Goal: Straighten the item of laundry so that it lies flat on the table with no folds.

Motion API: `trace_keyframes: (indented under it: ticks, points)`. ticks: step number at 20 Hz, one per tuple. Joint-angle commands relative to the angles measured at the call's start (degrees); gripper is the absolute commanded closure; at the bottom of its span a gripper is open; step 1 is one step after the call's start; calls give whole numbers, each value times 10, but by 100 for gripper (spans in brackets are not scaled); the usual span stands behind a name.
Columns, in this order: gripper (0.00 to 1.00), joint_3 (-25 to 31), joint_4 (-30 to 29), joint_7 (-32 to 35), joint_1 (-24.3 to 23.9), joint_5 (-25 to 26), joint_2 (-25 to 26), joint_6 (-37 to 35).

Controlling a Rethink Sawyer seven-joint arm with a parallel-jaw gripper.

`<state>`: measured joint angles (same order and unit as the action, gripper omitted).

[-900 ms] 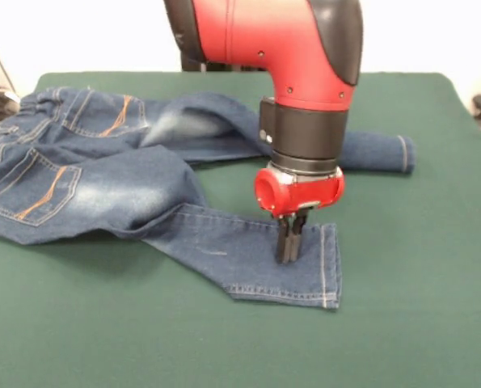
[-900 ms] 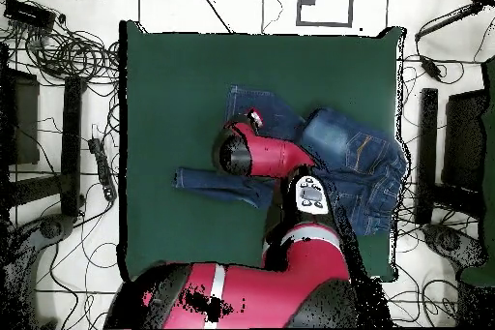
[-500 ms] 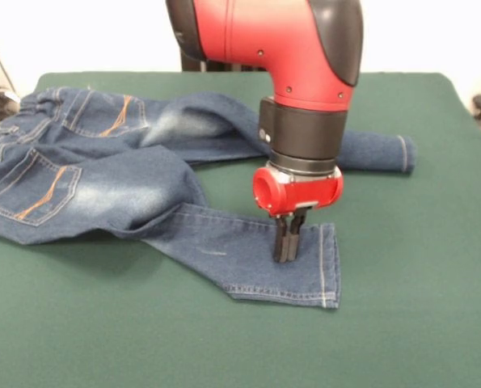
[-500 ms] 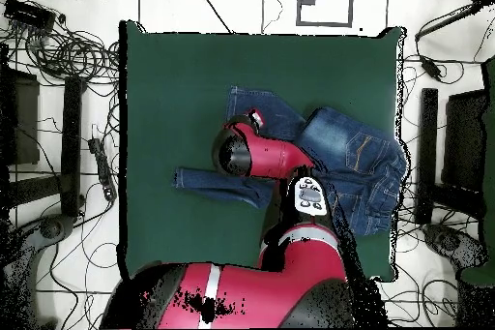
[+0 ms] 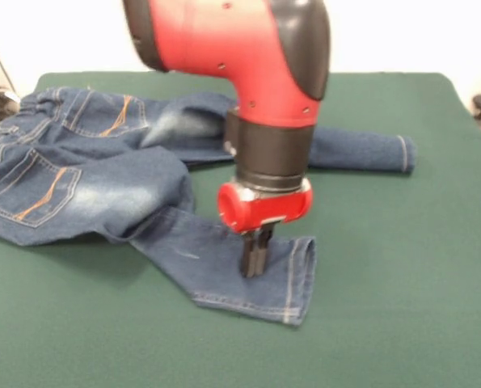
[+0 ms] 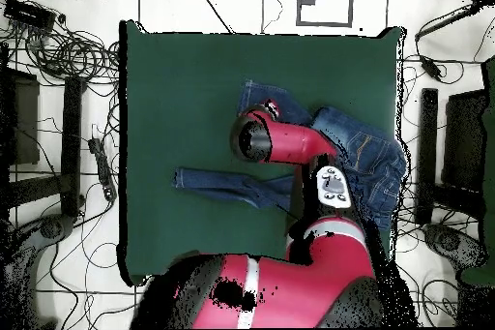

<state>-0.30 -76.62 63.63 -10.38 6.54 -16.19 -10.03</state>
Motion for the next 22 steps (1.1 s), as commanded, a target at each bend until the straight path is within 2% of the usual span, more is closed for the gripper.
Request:
trace_keyframes:
  ticks: [1, 5, 10, 18, 22]
  points:
    - [100, 56, 75, -116, -61, 52, 112, -145]
    - [100, 117, 141, -198, -108, 103, 142, -209]
    - [100, 141, 151, -181, -120, 138, 143, -232]
    - [100, 110, 97, -21, -95, 156, 134, -184]
    - [100, 82, 48, 93, -73, 140, 127, -120]
